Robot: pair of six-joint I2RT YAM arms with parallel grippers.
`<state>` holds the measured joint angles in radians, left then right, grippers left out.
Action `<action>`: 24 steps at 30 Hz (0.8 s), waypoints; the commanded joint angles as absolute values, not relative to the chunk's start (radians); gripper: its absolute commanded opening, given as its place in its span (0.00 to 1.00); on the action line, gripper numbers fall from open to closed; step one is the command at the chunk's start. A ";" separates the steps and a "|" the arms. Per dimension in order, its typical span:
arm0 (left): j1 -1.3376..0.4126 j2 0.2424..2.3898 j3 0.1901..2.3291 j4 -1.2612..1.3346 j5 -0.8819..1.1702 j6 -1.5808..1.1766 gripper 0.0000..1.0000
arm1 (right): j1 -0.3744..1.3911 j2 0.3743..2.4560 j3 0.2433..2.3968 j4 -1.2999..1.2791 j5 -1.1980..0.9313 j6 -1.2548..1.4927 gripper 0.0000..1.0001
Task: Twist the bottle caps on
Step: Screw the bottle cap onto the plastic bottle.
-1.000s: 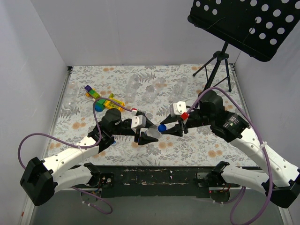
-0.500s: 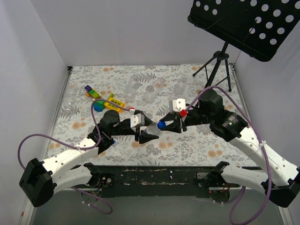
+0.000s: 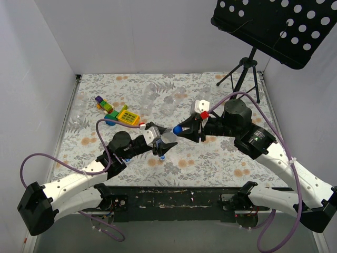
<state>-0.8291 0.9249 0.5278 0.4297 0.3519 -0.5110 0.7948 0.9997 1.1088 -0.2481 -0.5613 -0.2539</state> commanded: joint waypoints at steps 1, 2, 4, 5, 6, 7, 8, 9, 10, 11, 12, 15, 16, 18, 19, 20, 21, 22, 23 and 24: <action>-0.813 0.923 0.529 0.466 0.176 -0.531 0.53 | 0.805 0.996 1.109 -0.233 -0.540 -0.169 0.01; -0.813 0.922 0.531 0.465 0.173 -0.537 0.62 | 0.805 0.999 1.118 -0.254 -0.520 -0.169 0.01; -0.810 0.922 0.535 0.459 0.154 -0.554 0.79 | 0.805 1.009 1.149 -0.297 -0.473 -0.178 0.01; -0.810 0.923 0.535 0.457 0.149 -0.558 0.85 | 0.804 1.017 1.163 -0.323 -0.448 -0.182 0.01; -0.807 0.923 0.537 0.454 0.143 -0.561 0.94 | 0.802 1.022 1.175 -0.340 -0.431 -0.186 0.01; -0.805 0.925 0.540 0.454 0.141 -0.566 0.98 | 0.799 1.025 1.186 -0.357 -0.414 -0.187 0.01; -0.804 0.925 0.540 0.456 0.140 -0.572 0.98 | 0.795 1.029 1.198 -0.376 -0.396 -0.186 0.01; -0.802 0.927 0.541 0.454 0.138 -0.578 0.98 | 0.782 1.034 1.212 -0.393 -0.378 -0.183 0.01; -0.799 0.928 0.545 0.451 0.137 -0.581 0.98 | 0.775 1.037 1.227 -0.412 -0.356 -0.178 0.01; -0.795 0.930 0.546 0.449 0.132 -0.589 0.98 | 0.761 1.042 1.241 -0.428 -0.335 -0.173 0.01; -0.792 0.928 0.548 0.449 0.127 -0.597 0.98 | 0.744 1.045 1.258 -0.449 -0.312 -0.170 0.01; -0.781 0.928 0.551 0.451 0.106 -0.618 0.98 | 0.687 1.063 1.305 -0.515 -0.244 -0.173 0.01; -0.775 0.928 0.552 0.446 0.097 -0.623 0.98 | 0.667 1.072 1.324 -0.534 -0.223 -0.178 0.01; -0.762 0.930 0.557 0.439 0.077 -0.640 0.98 | 0.626 1.097 1.362 -0.592 -0.174 -0.189 0.01; -0.756 0.931 0.561 0.434 0.063 -0.649 0.98 | 0.602 1.110 1.380 -0.612 -0.155 -0.193 0.01; -0.749 0.933 0.564 0.430 0.040 -0.660 0.98 | 0.583 1.121 1.391 -0.632 -0.134 -0.198 0.01; -0.739 0.933 0.572 0.420 0.023 -0.670 0.98 | 0.565 1.133 1.403 -0.644 -0.111 -0.196 0.01; -0.729 0.934 0.577 0.414 0.015 -0.679 0.98 | 0.542 1.141 1.411 -0.655 -0.086 -0.196 0.01; -0.718 0.931 0.581 0.408 -0.032 -0.690 0.98 | 0.522 1.146 1.411 -0.657 -0.066 -0.193 0.01; -0.703 0.933 0.584 0.400 -0.052 -0.705 0.98 | 0.494 1.150 1.410 -0.661 -0.049 -0.190 0.01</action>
<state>-0.7441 0.9302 0.5362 0.4187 0.0673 -0.6498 0.5640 1.1339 1.3621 -0.6006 -0.1692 -0.1894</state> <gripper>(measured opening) 0.981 0.393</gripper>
